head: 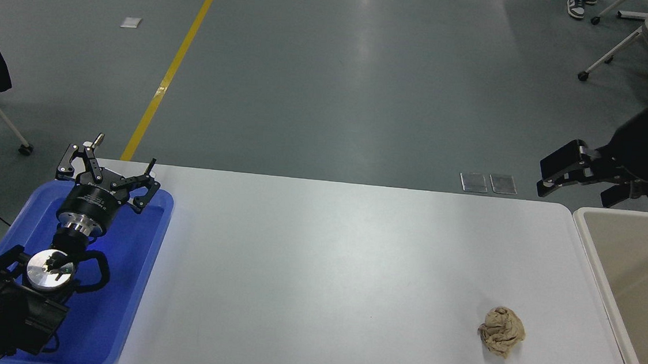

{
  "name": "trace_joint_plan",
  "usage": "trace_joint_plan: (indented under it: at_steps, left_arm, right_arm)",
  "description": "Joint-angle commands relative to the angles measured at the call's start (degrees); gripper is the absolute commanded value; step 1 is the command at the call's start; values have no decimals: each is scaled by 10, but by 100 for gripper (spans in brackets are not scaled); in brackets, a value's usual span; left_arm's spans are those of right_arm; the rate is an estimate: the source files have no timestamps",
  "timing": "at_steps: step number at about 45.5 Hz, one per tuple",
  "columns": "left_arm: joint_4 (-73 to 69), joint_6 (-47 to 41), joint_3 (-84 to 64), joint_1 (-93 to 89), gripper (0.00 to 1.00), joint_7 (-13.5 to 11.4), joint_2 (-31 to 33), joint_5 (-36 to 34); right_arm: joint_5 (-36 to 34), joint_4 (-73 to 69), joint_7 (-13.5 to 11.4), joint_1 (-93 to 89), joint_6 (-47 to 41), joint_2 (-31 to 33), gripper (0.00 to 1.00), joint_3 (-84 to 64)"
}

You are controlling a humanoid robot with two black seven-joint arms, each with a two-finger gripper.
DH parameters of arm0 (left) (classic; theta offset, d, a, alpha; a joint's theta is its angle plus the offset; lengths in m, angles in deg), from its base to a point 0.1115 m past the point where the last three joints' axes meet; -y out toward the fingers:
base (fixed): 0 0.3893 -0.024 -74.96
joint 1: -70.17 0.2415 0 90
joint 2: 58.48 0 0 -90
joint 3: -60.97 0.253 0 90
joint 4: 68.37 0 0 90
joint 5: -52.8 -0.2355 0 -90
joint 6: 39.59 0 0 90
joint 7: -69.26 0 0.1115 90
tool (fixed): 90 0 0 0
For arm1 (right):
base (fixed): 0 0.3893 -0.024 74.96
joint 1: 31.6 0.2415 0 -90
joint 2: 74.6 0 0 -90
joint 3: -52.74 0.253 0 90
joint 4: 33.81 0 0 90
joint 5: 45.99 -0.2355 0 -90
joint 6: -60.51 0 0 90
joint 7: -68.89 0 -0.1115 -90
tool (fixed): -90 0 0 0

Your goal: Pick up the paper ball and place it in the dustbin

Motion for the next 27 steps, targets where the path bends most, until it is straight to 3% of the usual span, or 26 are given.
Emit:
trace_joint_plan:
  at_steps: [1, 27]
  left_arm:
    - [0, 0, -1, 0, 100, 0, 1, -1]
    - [0, -1, 0, -1, 100, 0, 0, -1]
  right_arm:
    - [-2, 0, 0, -1, 0, -1, 100, 1]
    - [-2, 2, 0, -6, 0, 1, 100, 0]
